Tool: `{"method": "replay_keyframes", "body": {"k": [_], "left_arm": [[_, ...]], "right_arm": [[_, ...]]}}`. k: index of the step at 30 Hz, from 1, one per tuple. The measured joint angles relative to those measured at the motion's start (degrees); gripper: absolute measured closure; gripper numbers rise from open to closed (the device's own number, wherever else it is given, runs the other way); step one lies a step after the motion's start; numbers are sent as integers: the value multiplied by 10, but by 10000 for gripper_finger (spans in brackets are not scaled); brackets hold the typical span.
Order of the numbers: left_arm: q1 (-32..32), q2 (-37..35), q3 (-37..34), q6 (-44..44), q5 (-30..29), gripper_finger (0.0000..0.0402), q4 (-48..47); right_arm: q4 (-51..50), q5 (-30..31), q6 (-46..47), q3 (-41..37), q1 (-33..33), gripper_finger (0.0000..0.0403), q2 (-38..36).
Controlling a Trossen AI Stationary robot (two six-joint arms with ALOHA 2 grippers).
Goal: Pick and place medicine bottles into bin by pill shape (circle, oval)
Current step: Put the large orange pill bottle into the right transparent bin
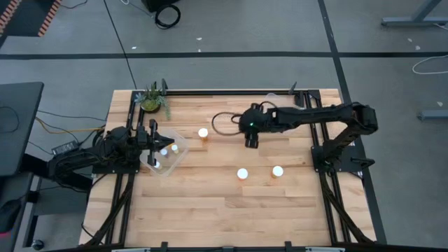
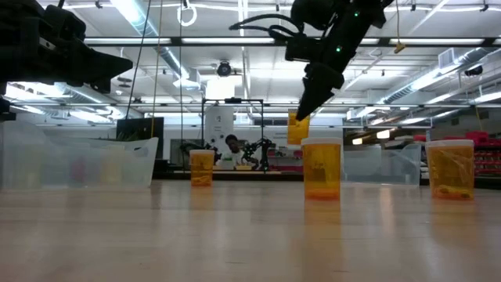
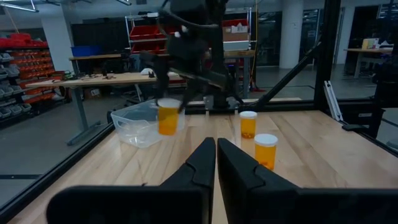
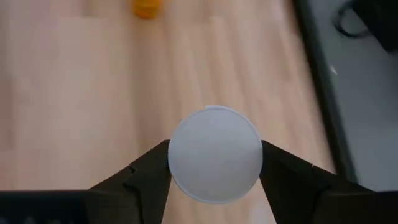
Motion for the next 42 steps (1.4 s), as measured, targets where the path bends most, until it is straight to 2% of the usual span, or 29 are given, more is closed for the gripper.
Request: {"method": "replay_keyframes", "body": {"k": [6, 16, 25, 30, 36, 39, 42], "left_arm": [[0, 0, 0, 0, 0, 368, 0], [0, 0, 0, 0, 0, 375, 0], [0, 0, 0, 0, 0, 370, 0], [0, 0, 0, 0, 0, 366, 0], [0, 0, 0, 0, 0, 375, 0], [0, 0, 0, 0, 0, 378, 0], [0, 0, 0, 0, 0, 376, 0]], "right_arm": [[-34, 18, 21, 0, -47, 174, -38], [-60, 101, 61, -13, -122, 174, -73], [-50, 106, 77, -72, -203, 173, -79], [-17, 84, 78, -109, -247, 173, -78], [35, 20, 75, -146, -290, 173, -78], [38, -15, 77, -157, -302, 173, -78], [38, -26, 84, -163, -305, 173, -78]]}}
